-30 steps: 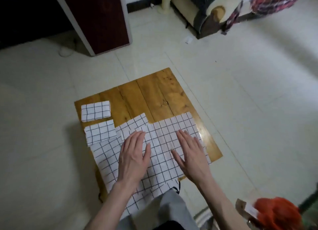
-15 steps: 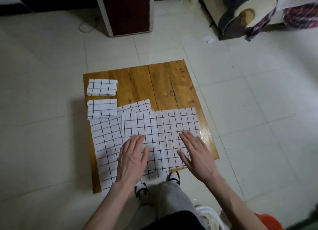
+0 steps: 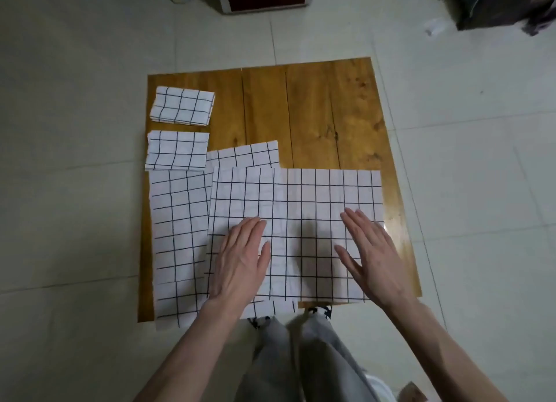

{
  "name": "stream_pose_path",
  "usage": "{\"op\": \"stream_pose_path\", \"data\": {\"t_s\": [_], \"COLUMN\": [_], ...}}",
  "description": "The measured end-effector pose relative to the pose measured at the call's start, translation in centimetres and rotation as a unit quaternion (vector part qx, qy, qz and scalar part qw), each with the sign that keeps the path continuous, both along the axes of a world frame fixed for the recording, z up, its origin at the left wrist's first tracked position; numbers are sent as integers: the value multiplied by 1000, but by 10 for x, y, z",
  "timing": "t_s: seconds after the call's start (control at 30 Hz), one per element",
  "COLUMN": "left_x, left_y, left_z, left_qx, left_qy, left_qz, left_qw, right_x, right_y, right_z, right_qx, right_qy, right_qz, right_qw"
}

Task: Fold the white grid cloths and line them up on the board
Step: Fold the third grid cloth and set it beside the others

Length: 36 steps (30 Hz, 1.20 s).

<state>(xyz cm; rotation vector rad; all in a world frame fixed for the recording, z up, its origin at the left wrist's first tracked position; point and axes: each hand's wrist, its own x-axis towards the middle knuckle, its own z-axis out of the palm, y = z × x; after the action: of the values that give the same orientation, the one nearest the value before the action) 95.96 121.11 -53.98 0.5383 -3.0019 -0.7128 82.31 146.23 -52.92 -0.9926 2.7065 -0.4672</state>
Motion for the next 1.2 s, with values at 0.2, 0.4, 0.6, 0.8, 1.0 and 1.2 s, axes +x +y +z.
{"op": "stream_pose_path", "data": {"t_s": [0.2, 0.4, 0.6, 0.8, 1.0, 1.2], "left_x": [-11, -7, 4, 5, 10, 7], "left_y": [-9, -23, -27, -31, -40, -59], "left_z": [-85, -133, -143, -144, -128, -94], "left_qx": [-56, -97, -108, -108, -97, -72], "left_qy": [-5, -17, 13, 68, 84, 69], "left_qz": [-43, -86, -91, -78, -75, -120], "left_qw": [997, 991, 990, 989, 989, 988], "right_x": [-18, -25, -23, -29, -42, -66], "right_y": [3, 9, 12, 9, 11, 17], "right_z": [-88, -139, -155, -157, -124, -91], "right_qx": [9, 36, -3, -73, -91, -81], "right_qy": [25, 29, 63, 98, 81, 84], "right_qz": [55, 94, 108, 103, 165, 216], "right_qw": [998, 995, 992, 987, 979, 969]}}
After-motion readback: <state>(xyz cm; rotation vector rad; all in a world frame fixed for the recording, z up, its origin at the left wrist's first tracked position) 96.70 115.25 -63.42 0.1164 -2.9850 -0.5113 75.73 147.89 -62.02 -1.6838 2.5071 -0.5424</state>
